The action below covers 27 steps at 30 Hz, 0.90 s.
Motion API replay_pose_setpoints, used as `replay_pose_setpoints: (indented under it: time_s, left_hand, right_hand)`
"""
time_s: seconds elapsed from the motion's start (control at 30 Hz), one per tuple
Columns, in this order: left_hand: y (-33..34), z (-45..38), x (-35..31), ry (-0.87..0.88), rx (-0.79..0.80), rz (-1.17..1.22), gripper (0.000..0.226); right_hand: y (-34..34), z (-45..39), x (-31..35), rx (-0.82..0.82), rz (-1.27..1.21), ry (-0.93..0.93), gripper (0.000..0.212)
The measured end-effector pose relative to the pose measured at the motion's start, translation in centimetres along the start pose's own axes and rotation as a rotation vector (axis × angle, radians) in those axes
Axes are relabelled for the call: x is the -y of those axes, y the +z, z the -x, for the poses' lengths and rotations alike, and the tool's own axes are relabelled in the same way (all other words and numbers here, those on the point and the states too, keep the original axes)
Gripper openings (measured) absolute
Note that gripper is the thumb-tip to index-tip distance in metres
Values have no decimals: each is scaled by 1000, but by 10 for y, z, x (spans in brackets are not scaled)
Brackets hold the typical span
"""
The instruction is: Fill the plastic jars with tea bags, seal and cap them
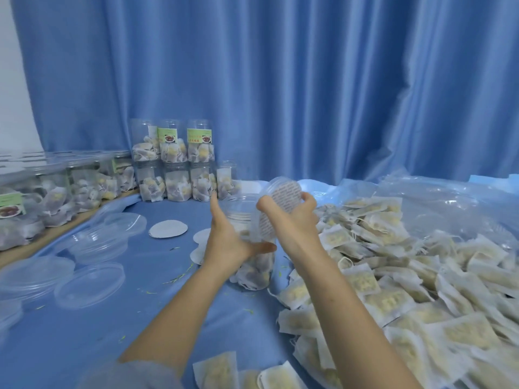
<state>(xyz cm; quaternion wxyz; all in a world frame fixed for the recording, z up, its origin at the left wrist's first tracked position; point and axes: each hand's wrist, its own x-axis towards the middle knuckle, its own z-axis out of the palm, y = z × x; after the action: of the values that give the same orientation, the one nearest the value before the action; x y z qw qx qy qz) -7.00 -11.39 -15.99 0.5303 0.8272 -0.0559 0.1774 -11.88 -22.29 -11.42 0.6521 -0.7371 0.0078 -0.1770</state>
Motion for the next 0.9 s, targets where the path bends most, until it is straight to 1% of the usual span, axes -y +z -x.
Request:
replay_pose_setpoints:
  time_s: [0.03,0.07,0.13,0.17,0.2,0.3,0.33,0.4,0.47,0.6,0.7,0.73,0.83,0.9]
  left_hand:
    - [3,-1,-2,-34,-51,15,147]
    - [4,-1,-6,-54,-81,16,140]
    - [0,0,-9,-12,-97,-86,120]
    - [-5,2,-8,28,-111,-148,114]
    - [-12,5,-7,70,-135,-191,113]
    - [-45,13,-6,206,-184,-327,112]
    - [-56,16,-5,269,-170,-383,106]
    - [-74,22,-3,379,-112,-498,98]
    - [-85,29,1,435,-62,-598,97]
    - [-85,42,14,519,-84,-754,101]
    - [-82,54,25,455,-87,-730,98]
    - [-81,58,28,433,-87,-711,97]
    - [-81,66,35,442,-111,-677,96]
    - [-83,66,36,440,-119,-631,97]
  right_hand:
    - [1,1,1,6,2,4,107]
    - [2,1,1,8,7,6,106]
    - [2,2,2,30,39,3,103]
    - [2,3,3,54,56,-5,100]
    - [2,3,3,89,68,-12,94]
    - [6,6,3,222,58,-48,55]
    - [7,6,3,255,44,-74,52]
    - [9,6,1,296,56,-125,58]
    - [8,5,-1,356,131,-163,60]
    - [4,6,-7,497,291,-228,77]
    - [6,7,-12,577,389,-285,75]
    - [7,8,-14,605,414,-299,78]
    - [11,10,-17,703,464,-347,96]
    - [12,10,-18,756,488,-410,103]
